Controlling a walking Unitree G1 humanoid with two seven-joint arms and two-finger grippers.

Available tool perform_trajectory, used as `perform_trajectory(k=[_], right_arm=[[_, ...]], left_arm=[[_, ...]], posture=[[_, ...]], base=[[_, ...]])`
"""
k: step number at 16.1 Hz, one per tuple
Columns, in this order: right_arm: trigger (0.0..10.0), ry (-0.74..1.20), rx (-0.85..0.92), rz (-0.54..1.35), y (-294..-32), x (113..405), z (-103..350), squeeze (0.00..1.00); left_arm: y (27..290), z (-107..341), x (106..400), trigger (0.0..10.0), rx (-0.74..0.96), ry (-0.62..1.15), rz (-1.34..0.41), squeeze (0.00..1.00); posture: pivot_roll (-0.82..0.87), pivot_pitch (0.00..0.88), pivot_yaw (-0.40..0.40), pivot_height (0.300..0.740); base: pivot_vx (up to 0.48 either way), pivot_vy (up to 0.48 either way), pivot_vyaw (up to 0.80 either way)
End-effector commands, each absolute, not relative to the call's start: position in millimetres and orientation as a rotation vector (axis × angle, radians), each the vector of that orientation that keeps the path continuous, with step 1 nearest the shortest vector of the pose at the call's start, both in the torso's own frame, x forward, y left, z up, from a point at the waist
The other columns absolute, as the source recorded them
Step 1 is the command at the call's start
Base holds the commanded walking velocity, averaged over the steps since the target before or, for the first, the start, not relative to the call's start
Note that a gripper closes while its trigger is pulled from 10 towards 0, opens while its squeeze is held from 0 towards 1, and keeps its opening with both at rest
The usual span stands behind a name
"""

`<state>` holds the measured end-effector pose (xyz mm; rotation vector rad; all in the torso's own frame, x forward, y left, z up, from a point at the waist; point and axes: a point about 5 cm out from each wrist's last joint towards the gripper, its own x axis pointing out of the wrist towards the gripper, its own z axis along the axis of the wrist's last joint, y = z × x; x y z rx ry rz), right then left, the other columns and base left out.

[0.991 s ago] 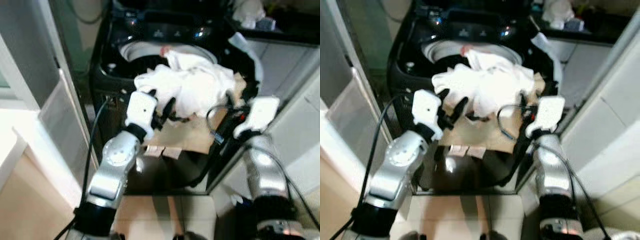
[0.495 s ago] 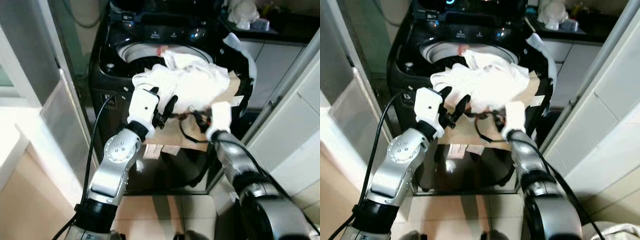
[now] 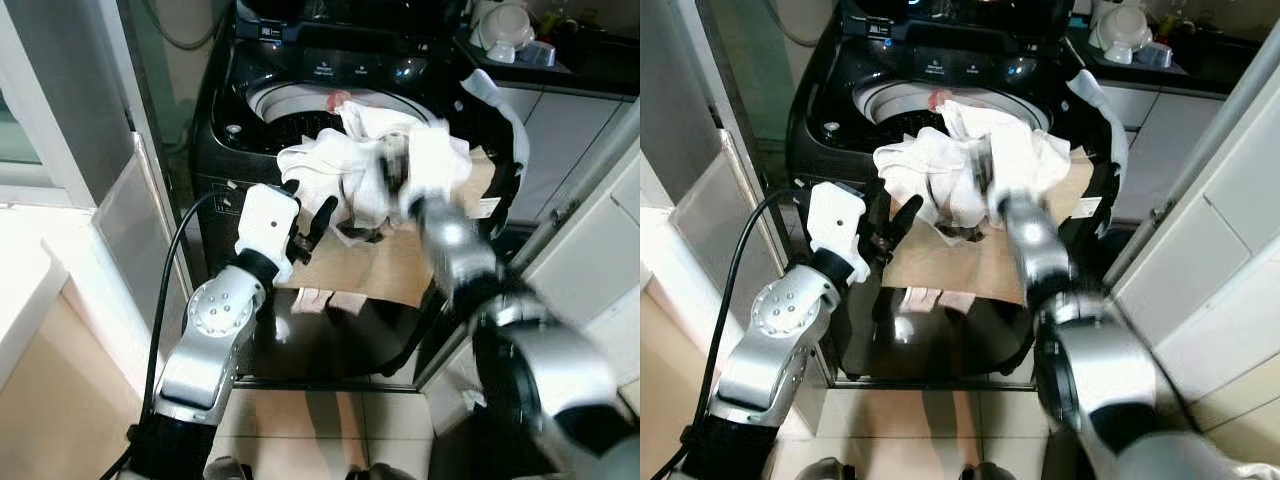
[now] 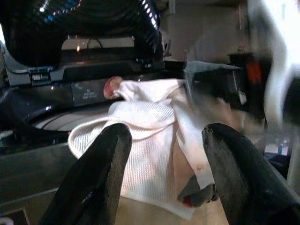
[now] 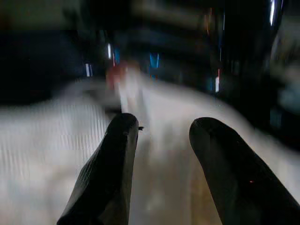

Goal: Clothes washing

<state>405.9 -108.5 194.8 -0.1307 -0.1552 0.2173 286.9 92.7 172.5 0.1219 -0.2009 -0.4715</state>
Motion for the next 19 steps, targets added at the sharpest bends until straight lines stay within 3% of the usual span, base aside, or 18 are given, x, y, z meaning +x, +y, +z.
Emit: perform_trajectory(k=[1, 3, 7, 8, 13, 16, 19], right_arm=[[10.0, -0.224, -0.172, 0.201, -112.8, 410.5, 216.2, 0.0], [10.0, -0.268, -0.248, 0.137, -120.7, 415.9, 237.4, 0.0], [10.0, -0.327, -0.172, 0.117, -127.4, 417.7, 256.3, 0.0], [10.0, -0.323, -0.065, 0.166, -126.3, 410.6, 233.5, 0.0], [10.0, -0.214, -0.012, 0.175, -143.1, 372.2, 144.9, 0.0], [10.0, -0.176, -0.008, 0.167, -144.1, 366.9, 131.1, 0.0], [10.0, -0.008, -0.036, 0.165, -137.2, 369.1, 110.5, 0.0]], left_arm=[[91.0, 175.5, 286.0, 10.0, 0.124, -0.21, -0.471, 0.0], [88.3, 175.9, 287.2, 10.0, 0.119, -0.21, -0.478, 0.0], [86.8, 174.4, 287.2, 10.0, 0.118, -0.201, -0.482, 0.0], [87.3, 171.9, 286.6, 10.0, 0.116, -0.193, -0.482, 0.0], [87.4, 168.4, 284.9, 10.0, 0.121, -0.18, -0.509, 0.0], [86.8, 169.4, 285.5, 10.0, 0.123, -0.184, -0.516, 0.0], [83.6, 170.5, 284.1, 10.0, 0.124, -0.188, -0.529, 0.0]], posture=[[0.07, 0.0, -0.113, 0.724], [0.07, 0.0, -0.108, 0.724], [0.05, 0.0, -0.107, 0.724], [0.04, 0.0, -0.105, 0.724], [0.02, 0.0, -0.094, 0.724], [0.02, 0.0, -0.087, 0.724], [0.04, 0.0, -0.087, 0.724]], base=[[0.0, 0.0, 0.0], [0.0, 0.0, 0.0], [0.0, 0.0, 0.0], [0.0, 0.0, 0.0], [0.0, 0.0, 0.0], [0.0, 0.0, 0.0], [0.0, 0.0, 0.0]])
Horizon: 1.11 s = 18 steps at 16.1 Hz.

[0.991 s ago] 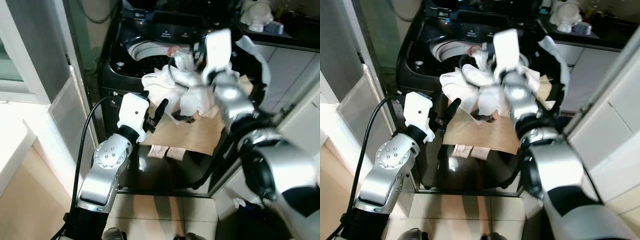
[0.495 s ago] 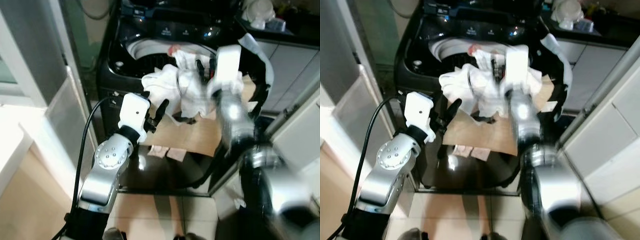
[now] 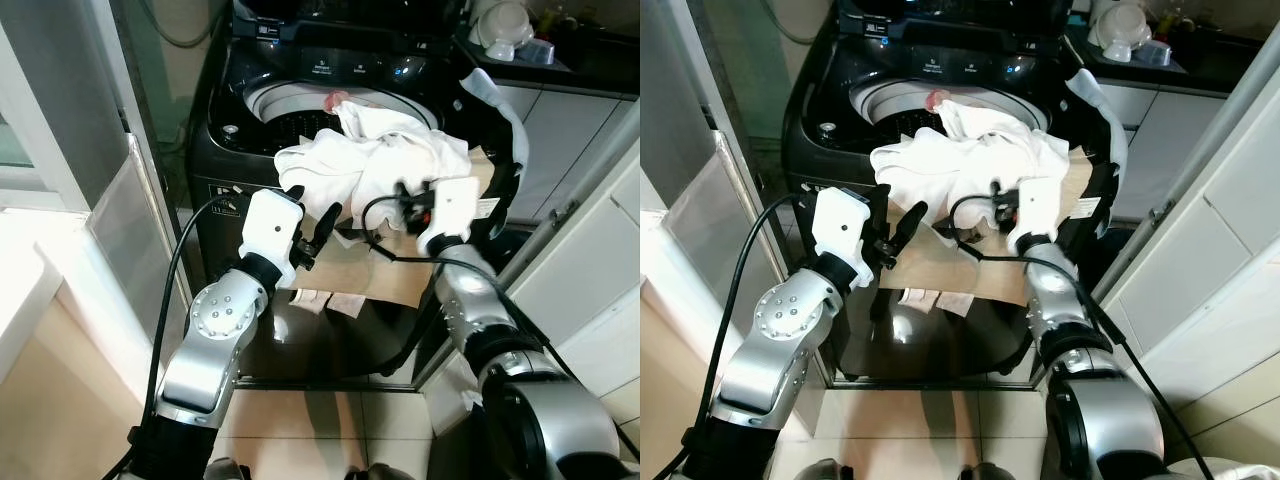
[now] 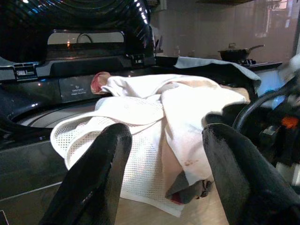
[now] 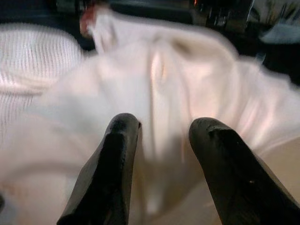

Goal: Clothes washing

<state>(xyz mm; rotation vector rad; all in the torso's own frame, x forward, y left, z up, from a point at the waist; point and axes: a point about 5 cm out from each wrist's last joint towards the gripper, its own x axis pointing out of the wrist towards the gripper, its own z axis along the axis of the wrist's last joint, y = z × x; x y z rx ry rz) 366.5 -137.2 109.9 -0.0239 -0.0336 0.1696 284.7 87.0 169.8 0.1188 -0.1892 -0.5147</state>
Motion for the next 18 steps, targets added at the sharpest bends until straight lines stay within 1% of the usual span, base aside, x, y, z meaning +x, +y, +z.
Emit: perform_trajectory(k=[1, 3, 6, 8, 12, 13, 14, 15, 16, 17, 18], right_arm=[[10.0, 0.022, -0.055, 0.169, -134.0, 369.9, 108.2, 0.0], [10.0, 0.098, -0.084, 0.168, -127.4, 372.7, 104.1, 0.0], [10.0, 0.122, -0.118, 0.161, -121.1, 380.6, 113.7, 0.0], [10.0, 0.138, -0.202, 0.123, -125.3, 386.1, 120.7, 0.0], [10.0, 0.138, -0.202, 0.123, -125.3, 386.1, 120.7, 0.0], [10.0, 0.032, -0.278, 0.08, -125.9, 402.1, 159.3, 0.0], [10.0, -0.065, -0.302, 0.066, -123.0, 411.5, 191.8, 0.0], [10.0, -0.22, -0.351, 0.032, -120.0, 420.5, 242.5, 0.0], [10.0, -0.251, -0.351, 0.024, -120.1, 421.7, 253.2, 0.0], [10.0, -0.318, -0.353, -0.019, -124.1, 423.5, 276.7, 0.0], [10.0, -0.375, -0.311, -0.057, -130.0, 423.9, 298.5, 0.0]], left_arm=[[84.1, 170.2, 282.9, 10.0, 0.124, -0.185, -0.528, 0.0], [86.8, 169.7, 278.4, 10.0, 0.126, -0.178, -0.517, 0.0], [92.5, 169.2, 271.7, 10.0, 0.125, -0.172, -0.487, 0.0], [96.3, 165.9, 264.5, 10.0, 0.131, -0.159, -0.475, 0.0], [96.3, 165.9, 264.5, 10.0, 0.131, -0.159, -0.475, 0.0], [99.3, 165.5, 260.9, 10.0, 0.135, -0.155, -0.455, 0.0], [100.6, 165.3, 259.4, 10.0, 0.135, -0.153, -0.444, 0.0], [101.5, 165.0, 258.6, 10.0, 0.134, -0.148, -0.433, 0.0], [101.3, 165.1, 258.9, 10.0, 0.133, -0.147, -0.433, 0.0], [100.2, 165.5, 260.4, 10.0, 0.132, -0.147, -0.436, 0.0], [98.5, 166.1, 262.6, 10.0, 0.13, -0.149, -0.443, 0.0]], posture=[[0.06, 0.0, -0.089, 0.724], [0.09, 0.0, -0.104, 0.724], [0.13, 0.0, -0.131, 0.724], [0.16, 0.0, -0.149, 0.724], [0.16, 0.0, -0.149, 0.724], [0.2, 0.0, -0.175, 0.724], [0.2, 0.0, -0.175, 0.724], [0.2, 0.0, -0.174, 0.724], [0.2, 0.0, -0.174, 0.724], [0.18, 0.0, -0.169, 0.724], [0.17, 0.0, -0.165, 0.724]], base=[[0.0, 0.0, 0.0], [0.0, 0.0, 0.0], [0.0, 0.0, 0.0], [0.0, 0.0, 0.0], [0.0, 0.0, 0.0], [0.0, 0.0, 0.0], [0.0, 0.0, 0.0], [0.0, 0.0, 0.0], [0.0, 0.0, 0.0], [0.0, 0.0, 0.0], [0.0, 0.0, 0.0]])
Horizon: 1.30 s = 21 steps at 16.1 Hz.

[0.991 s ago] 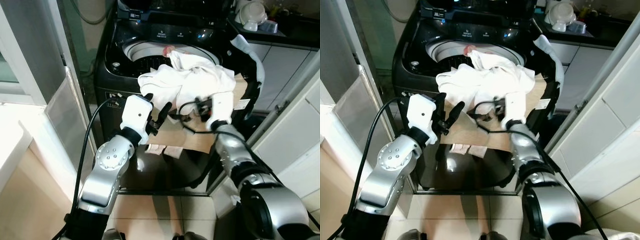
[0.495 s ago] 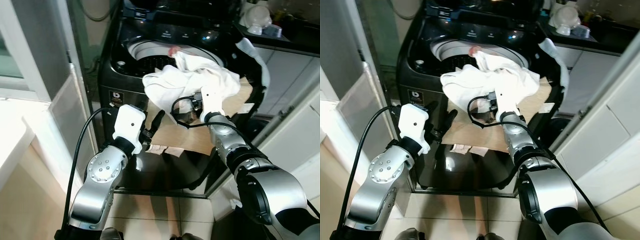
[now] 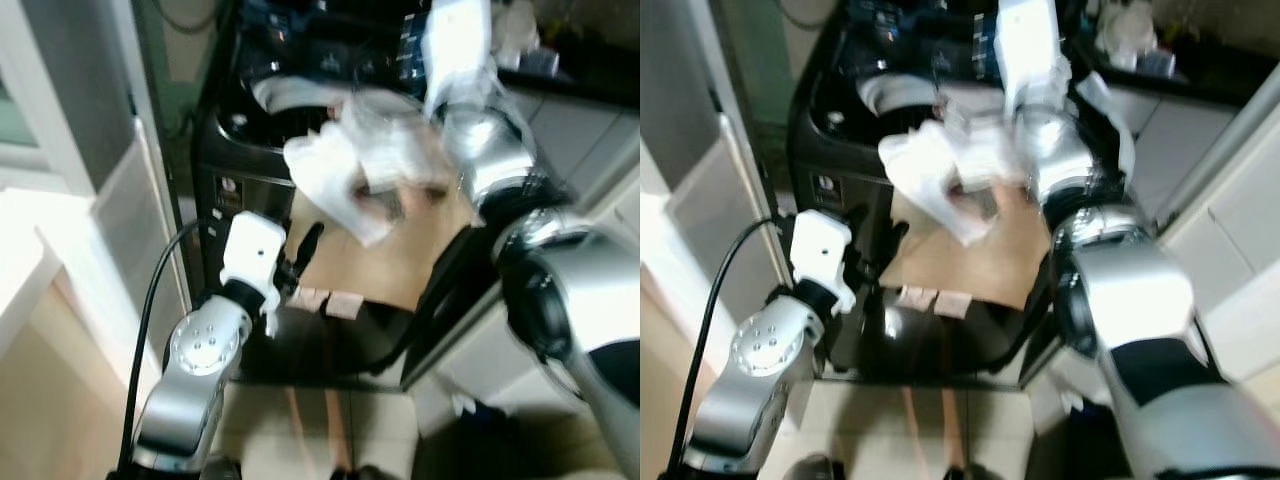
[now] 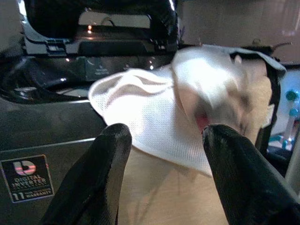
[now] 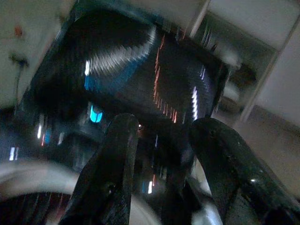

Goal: Clothes washing

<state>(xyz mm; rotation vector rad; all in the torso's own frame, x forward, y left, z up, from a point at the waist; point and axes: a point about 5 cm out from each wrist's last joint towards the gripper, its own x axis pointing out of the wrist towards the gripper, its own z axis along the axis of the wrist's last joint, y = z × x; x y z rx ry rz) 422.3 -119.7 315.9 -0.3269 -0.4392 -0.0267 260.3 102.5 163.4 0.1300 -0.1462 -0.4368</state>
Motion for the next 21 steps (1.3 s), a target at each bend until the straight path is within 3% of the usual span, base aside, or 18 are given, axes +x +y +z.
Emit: perform_trajectory(k=[1, 6, 9, 14, 17, 21], right_arm=[[10.0, -0.389, -0.296, -0.065, -131.6, 423.8, 304.2, 0.0], [10.0, -0.443, -0.194, -0.036, -135.7, 420.8, 302.4, 0.0], [10.0, -0.411, -0.121, 0.12, -123.8, 400.3, 220.7, 0.0], [10.0, -0.231, 0.104, 0.238, -115.9, 368.5, 141.0, 0.0], [10.0, -0.123, 0.228, 0.275, -108.0, 360.6, 118.9, 0.0], [10.0, 0.076, 0.214, 0.337, -98.8, 352.8, 87.5, 0.0]], left_arm=[[98.0, 166.3, 263.4, 10.0, 0.13, -0.15, -0.445, 0.0], [92.3, 167.4, 267.8, 10.0, 0.123, -0.154, -0.46, 0.0], [92.3, 167.0, 270.2, 10.0, 0.121, -0.156, -0.474, 0.0], [84.9, 168.7, 276.8, 10.0, 0.122, -0.167, -0.525, 0.0], [83.8, 168.5, 277.7, 10.0, 0.124, -0.169, -0.539, 0.0], [87.8, 169.5, 277.6, 10.0, 0.131, -0.172, -0.527, 0.0]], posture=[[0.17, 0.0, -0.165, 0.724], [0.13, 0.0, -0.158, 0.724], [0.1, 0.0, -0.149, 0.724], [0.04, 0.0, -0.106, 0.724], [0.05, 0.0, -0.101, 0.724], [0.07, 0.0, -0.107, 0.724]], base=[[0.0, 0.0, 0.0], [0.0, 0.0, 0.0], [0.0, 0.0, 0.0], [0.0, 0.0, 0.0], [0.0, 0.0, 0.0], [0.0, 0.0, 0.0]])
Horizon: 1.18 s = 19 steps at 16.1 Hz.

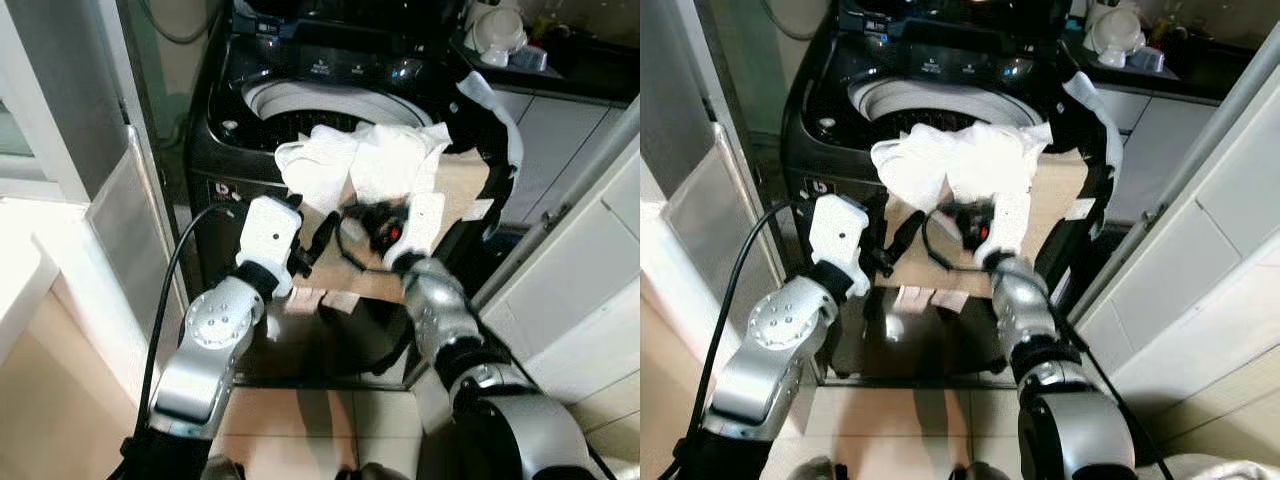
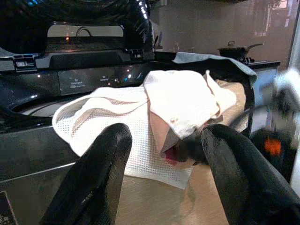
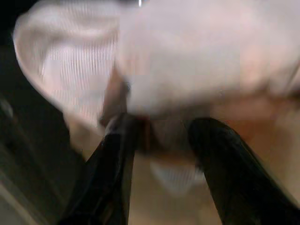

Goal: Clothes washing

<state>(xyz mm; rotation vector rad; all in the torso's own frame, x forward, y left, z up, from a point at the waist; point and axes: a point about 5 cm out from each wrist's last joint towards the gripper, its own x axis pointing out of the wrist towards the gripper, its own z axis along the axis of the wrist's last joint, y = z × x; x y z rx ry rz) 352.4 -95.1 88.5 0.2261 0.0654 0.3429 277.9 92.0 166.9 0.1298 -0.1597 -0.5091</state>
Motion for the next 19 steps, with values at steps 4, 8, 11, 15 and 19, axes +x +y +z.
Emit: perform_trajectory(k=[4, 8, 11, 15, 19], right_arm=[[10.0, 0.156, 0.065, 0.394, -78.6, 360.6, 92.1, 0.0], [10.0, 0.176, -0.058, 0.359, -78.3, 372.1, 104.8, 0.0], [10.0, 0.16, -0.189, 0.281, -90.4, 381.8, 117.0, 0.0], [10.0, 0.017, -0.323, 0.201, -101.4, 402.9, 165.5, 0.0], [10.0, -0.229, -0.514, 0.041, -116.8, 422.4, 250.0, 0.0]], left_arm=[[85.9, 170.3, 276.7, 10.0, 0.132, -0.176, -0.532, 0.0], [88.0, 170.3, 273.9, 10.0, 0.135, -0.174, -0.517, 0.0], [89.0, 169.8, 272.4, 10.0, 0.136, -0.172, -0.508, 0.0], [88.5, 169.7, 272.8, 10.0, 0.132, -0.17, -0.506, 0.0], [84.1, 169.3, 275.4, 10.0, 0.125, -0.169, -0.524, 0.0]], posture=[[0.09, 0.0, -0.109, 0.724], [0.13, 0.0, -0.132, 0.724], [0.14, 0.0, -0.139, 0.724], [0.13, 0.0, -0.139, 0.724], [0.1, 0.0, -0.129, 0.724]], base=[[0.0, 0.0, 0.0], [0.0, 0.0, 0.0], [0.0, 0.0, 0.0], [0.0, 0.0, 0.0], [0.0, 0.0, 0.0]])
